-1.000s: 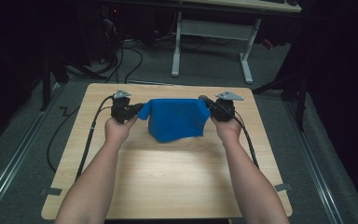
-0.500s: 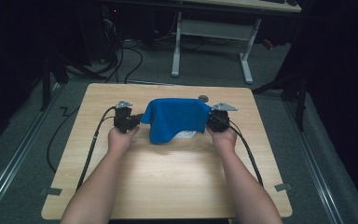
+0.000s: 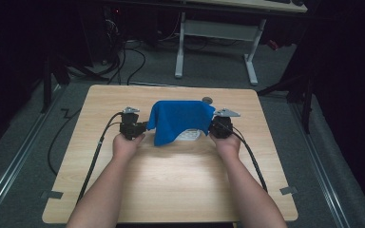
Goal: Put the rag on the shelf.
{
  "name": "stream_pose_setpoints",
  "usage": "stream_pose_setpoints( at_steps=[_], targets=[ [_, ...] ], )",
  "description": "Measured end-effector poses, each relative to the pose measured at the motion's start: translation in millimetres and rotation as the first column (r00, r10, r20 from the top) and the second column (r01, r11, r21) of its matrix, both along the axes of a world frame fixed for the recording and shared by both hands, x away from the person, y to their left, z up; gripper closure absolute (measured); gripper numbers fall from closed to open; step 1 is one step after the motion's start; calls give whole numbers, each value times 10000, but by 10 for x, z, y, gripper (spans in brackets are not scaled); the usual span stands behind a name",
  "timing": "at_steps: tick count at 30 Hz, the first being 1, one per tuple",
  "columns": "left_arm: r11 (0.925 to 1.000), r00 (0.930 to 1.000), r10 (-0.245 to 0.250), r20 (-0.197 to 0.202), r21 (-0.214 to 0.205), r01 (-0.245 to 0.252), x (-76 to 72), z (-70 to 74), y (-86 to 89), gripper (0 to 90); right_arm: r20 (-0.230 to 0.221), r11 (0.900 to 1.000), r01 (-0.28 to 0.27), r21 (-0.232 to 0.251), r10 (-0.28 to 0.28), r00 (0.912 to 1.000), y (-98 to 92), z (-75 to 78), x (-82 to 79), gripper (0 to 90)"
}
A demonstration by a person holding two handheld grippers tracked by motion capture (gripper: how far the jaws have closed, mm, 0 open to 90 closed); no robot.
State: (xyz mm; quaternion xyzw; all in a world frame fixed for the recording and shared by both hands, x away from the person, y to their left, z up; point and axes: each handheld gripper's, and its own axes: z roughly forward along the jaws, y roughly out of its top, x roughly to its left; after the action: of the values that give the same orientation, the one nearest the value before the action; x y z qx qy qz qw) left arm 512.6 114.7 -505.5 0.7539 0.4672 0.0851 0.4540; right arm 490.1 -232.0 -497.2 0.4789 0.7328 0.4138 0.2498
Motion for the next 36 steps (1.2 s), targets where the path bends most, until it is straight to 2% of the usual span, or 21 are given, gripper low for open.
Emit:
stream_pose_setpoints(
  at_steps=[8,11,15,16,18,22,25,36],
  targets=[
    [9999,10000,0,-78,-153,-1,17,-58,25,854,-150,9999,-25,-124,23,9999,30,-44,-4,887],
    [9994,9998,183,-95,-299,-186,16,-49,53,768,-199,10000,-14,-89,12,9998,24,-32,-7,881],
    [9989,9993,373,-60,-267,-375,7,-41,96,678,-257,10000,-45,-39,44,9997,10,-12,-14,842],
    [9980,9985,545,-42,-309,-546,1,-39,119,678,-246,10000,-58,-74,56,9997,2,-6,-13,832],
    [9965,9971,755,65,-374,-752,-15,-23,183,647,-276,10000,23,3,-22,9996,-28,26,-17,778],
    [9952,9955,929,170,-333,-923,-26,16,247,612,-215,9999,135,73,-134,9997,-59,66,-25,749],
    [9926,9924,1165,401,-384,-1150,-37,86,306,585,-77,9996,257,69,-257,9996,-110,133,-39,697],
    [9888,9834,1490,1037,-246,-1472,-85,267,425,524,372,9981,607,-48,-605,9975,-239,306,-80,618]
  ],
)
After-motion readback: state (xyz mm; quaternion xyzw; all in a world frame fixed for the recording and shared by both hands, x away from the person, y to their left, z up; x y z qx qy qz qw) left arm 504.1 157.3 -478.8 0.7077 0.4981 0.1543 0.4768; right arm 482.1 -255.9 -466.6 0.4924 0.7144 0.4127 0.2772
